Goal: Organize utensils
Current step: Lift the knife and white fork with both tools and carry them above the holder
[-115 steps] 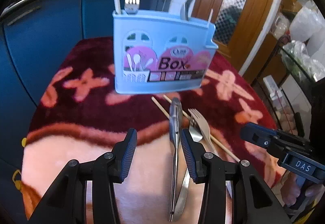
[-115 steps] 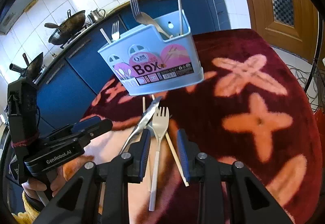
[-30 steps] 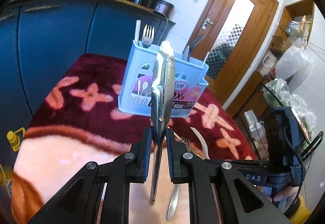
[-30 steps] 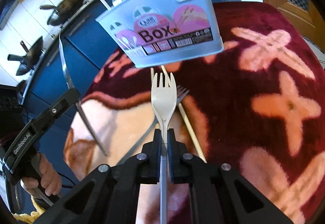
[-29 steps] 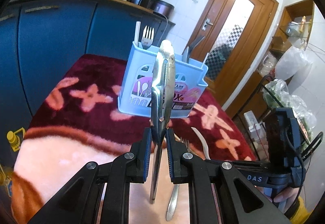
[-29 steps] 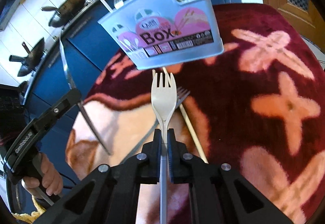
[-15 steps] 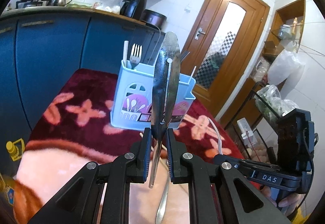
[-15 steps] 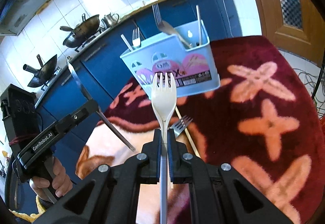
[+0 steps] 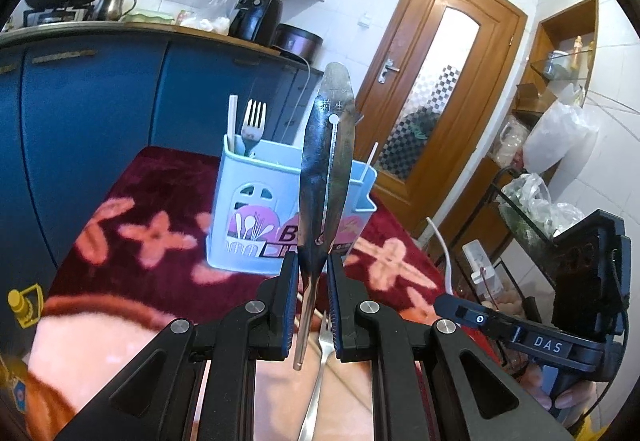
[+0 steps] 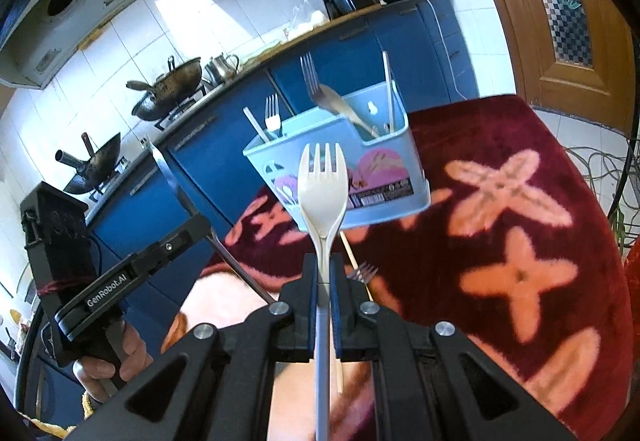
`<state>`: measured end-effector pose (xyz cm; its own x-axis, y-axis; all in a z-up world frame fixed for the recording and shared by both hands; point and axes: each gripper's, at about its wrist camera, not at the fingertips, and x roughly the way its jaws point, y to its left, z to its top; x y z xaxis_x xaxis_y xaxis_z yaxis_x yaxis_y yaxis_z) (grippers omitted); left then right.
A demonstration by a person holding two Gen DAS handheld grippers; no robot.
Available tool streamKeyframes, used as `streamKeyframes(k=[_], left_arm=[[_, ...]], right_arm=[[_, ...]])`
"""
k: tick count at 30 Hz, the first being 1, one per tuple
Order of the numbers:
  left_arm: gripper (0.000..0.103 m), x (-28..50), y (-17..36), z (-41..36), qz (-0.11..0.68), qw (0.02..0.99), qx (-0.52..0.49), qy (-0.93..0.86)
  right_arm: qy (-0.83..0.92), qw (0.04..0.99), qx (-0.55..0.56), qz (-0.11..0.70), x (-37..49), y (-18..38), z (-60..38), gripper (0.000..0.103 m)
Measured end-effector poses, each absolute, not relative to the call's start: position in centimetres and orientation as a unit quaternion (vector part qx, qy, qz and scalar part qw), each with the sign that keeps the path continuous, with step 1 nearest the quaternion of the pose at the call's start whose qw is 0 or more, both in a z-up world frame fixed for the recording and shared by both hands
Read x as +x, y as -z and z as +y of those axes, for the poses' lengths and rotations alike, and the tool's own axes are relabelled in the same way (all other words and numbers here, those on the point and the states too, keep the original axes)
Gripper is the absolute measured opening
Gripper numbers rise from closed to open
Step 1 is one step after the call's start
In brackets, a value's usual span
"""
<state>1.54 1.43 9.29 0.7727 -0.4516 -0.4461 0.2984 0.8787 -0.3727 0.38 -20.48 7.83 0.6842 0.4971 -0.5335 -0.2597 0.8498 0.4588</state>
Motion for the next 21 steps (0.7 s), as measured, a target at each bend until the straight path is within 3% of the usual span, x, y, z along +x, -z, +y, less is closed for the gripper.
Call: streamKeyframes(k=[21], left_arm=[[0.014,5.0,-12.7,1.2,0.233,0.941,-0.136,0.205]], right_arm=[[-0.197,0.926,0.191,0.26,2.6,-12.7,-21.5,0.007]])
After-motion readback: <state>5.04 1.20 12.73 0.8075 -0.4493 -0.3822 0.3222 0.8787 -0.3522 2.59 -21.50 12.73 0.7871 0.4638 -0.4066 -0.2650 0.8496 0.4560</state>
